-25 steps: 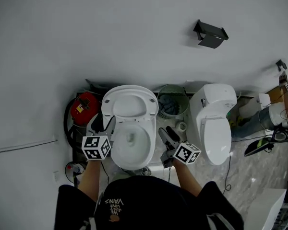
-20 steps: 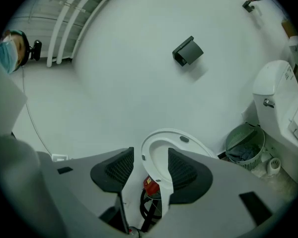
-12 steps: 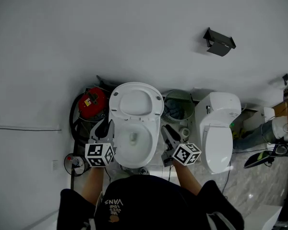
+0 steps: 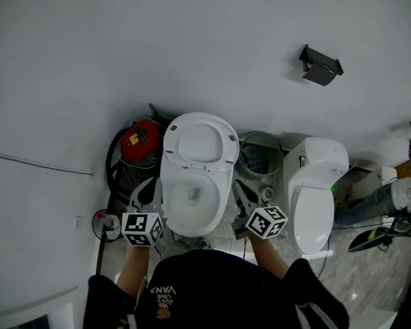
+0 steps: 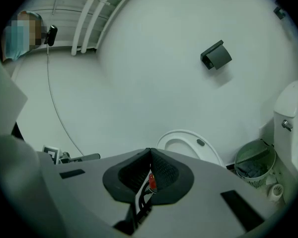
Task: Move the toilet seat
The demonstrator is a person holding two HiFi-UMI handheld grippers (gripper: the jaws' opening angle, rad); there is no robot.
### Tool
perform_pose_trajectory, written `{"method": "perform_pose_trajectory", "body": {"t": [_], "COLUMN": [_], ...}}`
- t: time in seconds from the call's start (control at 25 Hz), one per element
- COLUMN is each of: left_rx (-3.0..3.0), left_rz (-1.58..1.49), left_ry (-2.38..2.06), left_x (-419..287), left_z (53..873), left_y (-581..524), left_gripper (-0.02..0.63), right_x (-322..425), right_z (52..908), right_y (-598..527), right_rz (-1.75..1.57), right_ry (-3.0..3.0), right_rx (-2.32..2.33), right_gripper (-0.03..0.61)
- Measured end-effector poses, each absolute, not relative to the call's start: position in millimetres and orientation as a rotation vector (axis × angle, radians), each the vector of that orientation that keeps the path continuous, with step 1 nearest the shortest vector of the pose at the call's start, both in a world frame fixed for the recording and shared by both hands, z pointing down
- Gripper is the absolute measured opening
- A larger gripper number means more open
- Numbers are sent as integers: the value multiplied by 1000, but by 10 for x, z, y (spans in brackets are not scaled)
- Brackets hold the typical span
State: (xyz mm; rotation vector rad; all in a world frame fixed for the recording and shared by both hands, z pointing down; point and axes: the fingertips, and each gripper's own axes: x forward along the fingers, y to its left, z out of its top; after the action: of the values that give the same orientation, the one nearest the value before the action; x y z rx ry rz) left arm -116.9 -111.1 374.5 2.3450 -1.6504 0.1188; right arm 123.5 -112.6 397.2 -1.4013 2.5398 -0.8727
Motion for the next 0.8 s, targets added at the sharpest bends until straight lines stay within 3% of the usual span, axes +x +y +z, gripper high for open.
{"method": "perform_pose_trajectory", "body": {"t": [0.8], "left_rx": [2297], "left_rz": [233], "left_ry": [-1677], "left_x": [-926], "left_z": [3938], "left_y": [-174], "left_gripper": [2], "right_x": [1178], "right_z": [4027], "right_y": [-579], "right_rz": [-772], "right_ry": [2812], "right_rx": [-1271], "right_gripper": [-2]}}
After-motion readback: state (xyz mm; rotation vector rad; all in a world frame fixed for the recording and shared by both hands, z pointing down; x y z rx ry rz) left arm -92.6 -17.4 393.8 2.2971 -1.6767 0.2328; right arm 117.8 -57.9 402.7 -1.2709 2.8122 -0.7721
